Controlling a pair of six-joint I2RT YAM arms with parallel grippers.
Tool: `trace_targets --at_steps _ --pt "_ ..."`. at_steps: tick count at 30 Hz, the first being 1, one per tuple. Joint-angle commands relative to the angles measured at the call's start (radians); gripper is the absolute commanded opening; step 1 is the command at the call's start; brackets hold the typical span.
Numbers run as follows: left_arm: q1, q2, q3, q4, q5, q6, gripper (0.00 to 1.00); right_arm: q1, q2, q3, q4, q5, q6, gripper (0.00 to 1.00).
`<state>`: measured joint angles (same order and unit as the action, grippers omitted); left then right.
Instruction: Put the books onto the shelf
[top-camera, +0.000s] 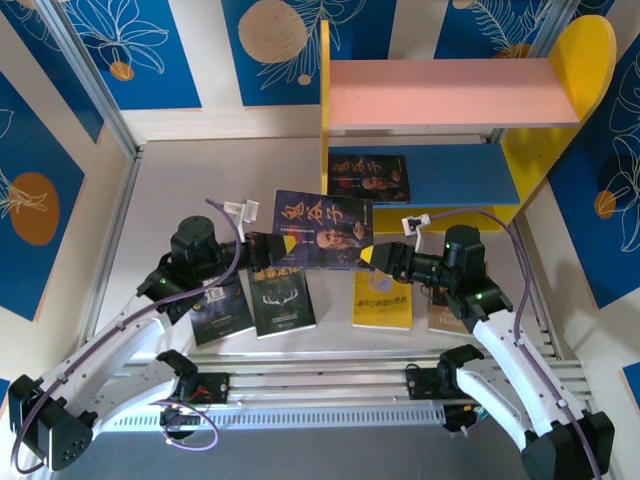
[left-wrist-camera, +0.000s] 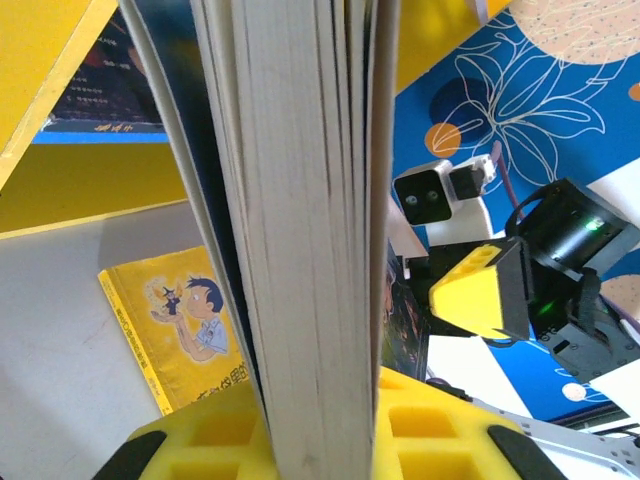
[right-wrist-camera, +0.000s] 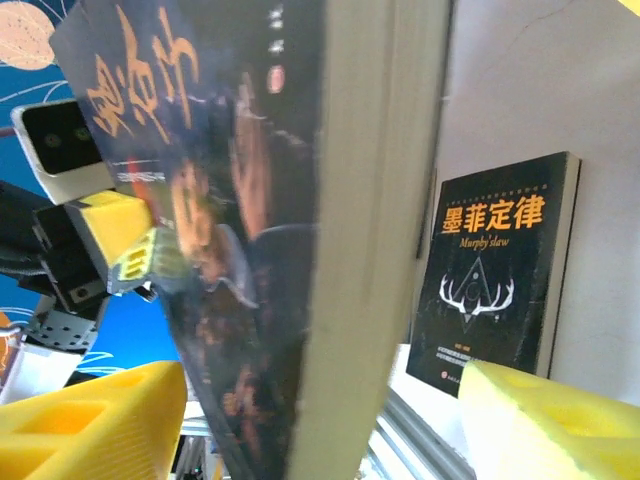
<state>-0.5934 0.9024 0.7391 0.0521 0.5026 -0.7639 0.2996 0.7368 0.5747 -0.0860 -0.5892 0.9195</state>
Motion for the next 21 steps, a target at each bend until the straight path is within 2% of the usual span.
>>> trace_targets --at_steps 1,7,15,16,21 --pt "-0.003 -0.019 -0.02 0.187 -0.008 -0.019 0.0 0.01 0.003 0.018 0.021 0.012 0.011 0.65" --pt "-0.006 0.006 -0.078 0.323 -0.005 -0.068 0.0 0.015 0.03 0.053 0.011 0.005 -0.006 0.39" --pt "-0.022 0.08 -0.076 0.384 0.014 -0.1 0.0 0.01 0.057 0.085 -0.023 0.005 -0.071 0.16" --pt "-0.023 0.082 -0.076 0.384 0.007 -0.1 0.04 0.006 0.058 0.092 -0.035 0.001 -0.086 0.14" --pt "-0.023 0.086 -0.062 0.34 -0.019 -0.097 0.4 -0.043 0.048 0.113 -0.087 -0.049 -0.148 0.07"
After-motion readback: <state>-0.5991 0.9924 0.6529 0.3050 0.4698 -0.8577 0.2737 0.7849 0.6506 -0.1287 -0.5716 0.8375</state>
